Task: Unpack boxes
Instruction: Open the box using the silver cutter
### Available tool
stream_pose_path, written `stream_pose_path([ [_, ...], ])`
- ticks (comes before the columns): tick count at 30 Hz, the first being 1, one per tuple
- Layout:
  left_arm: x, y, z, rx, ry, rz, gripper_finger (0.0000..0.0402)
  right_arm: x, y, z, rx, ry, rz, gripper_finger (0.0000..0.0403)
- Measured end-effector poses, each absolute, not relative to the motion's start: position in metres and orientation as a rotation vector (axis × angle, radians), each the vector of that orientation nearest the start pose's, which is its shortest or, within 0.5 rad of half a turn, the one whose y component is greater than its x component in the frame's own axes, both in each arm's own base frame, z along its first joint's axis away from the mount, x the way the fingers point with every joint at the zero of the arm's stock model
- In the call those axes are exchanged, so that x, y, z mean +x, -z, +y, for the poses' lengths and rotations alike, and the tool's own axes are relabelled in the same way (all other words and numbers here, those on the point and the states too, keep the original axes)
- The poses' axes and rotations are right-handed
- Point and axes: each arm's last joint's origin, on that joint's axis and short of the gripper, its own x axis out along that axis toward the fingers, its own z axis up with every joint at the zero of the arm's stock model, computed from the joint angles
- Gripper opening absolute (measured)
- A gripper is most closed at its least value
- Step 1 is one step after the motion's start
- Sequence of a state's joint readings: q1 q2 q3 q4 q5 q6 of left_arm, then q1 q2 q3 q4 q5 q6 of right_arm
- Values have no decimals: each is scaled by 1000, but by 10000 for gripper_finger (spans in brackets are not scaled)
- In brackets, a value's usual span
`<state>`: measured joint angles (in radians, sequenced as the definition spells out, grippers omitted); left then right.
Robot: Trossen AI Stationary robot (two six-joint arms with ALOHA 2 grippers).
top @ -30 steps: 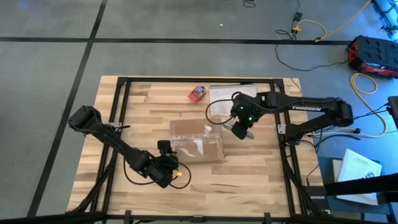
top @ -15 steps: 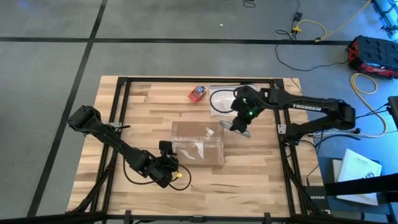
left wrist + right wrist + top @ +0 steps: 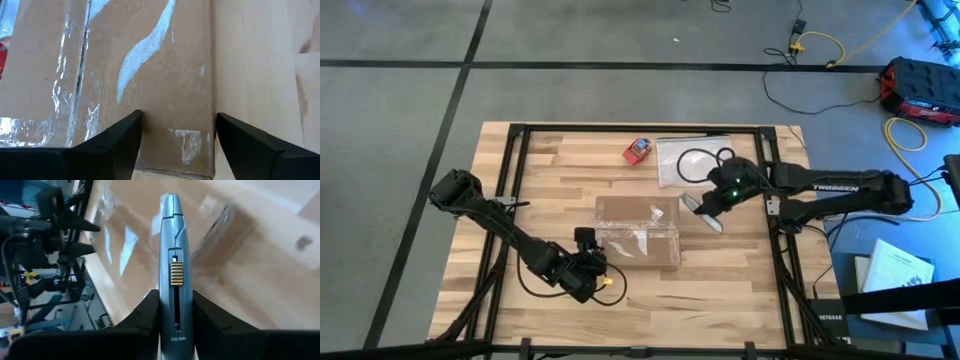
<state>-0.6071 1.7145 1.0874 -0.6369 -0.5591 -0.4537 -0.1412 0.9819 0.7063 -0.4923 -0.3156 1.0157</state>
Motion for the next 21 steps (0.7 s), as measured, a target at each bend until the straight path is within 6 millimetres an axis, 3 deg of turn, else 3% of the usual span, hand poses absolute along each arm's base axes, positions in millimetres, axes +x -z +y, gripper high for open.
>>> stream_pose_path([
  [8,272,-182,-168,284,-196,1019,235,195,-239,-11,1163,321,823,63],
  [21,272,-182,-167,286,-196,1020,235,193,-234,-10,1182,305,862,63],
])
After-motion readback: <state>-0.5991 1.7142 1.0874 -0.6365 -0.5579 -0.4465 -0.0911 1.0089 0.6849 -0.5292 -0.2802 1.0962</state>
